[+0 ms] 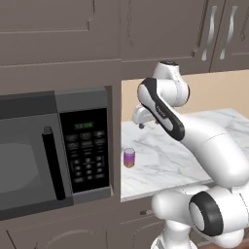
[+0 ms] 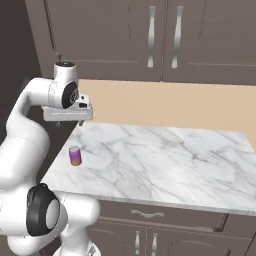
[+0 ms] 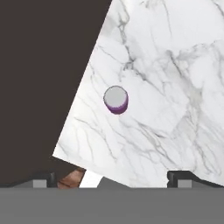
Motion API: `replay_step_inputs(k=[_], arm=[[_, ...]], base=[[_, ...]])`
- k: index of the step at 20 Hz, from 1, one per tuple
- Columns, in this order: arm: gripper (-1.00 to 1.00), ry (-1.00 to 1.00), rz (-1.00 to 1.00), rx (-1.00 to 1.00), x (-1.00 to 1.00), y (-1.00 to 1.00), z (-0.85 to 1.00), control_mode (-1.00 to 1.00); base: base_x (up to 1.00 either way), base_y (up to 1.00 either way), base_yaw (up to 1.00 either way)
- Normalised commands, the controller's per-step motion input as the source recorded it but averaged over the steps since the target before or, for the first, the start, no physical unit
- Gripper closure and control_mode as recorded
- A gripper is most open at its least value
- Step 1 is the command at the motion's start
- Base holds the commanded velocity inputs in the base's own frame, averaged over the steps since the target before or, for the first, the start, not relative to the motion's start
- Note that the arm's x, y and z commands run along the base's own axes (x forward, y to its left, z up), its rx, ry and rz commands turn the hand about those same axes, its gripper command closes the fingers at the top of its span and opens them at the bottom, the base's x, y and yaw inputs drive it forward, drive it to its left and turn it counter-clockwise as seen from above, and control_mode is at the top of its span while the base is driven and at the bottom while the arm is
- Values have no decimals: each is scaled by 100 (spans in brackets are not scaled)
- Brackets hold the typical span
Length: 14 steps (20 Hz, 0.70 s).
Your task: Four empty soda cans are scattered around the kitchen. Gather all the cans and cluster them next to the stove for recycling.
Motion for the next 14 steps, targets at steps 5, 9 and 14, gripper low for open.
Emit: replay_step_inputs(k=[5, 9, 14], arm=[[-100, -4, 11, -9, 13, 4, -43, -100], [-100, -6, 10, -15, 12, 18, -49, -100], [-100, 8, 11, -1, 8, 13, -41, -100]], base=[[0, 0, 0], [0, 0, 0], [0, 0, 0]])
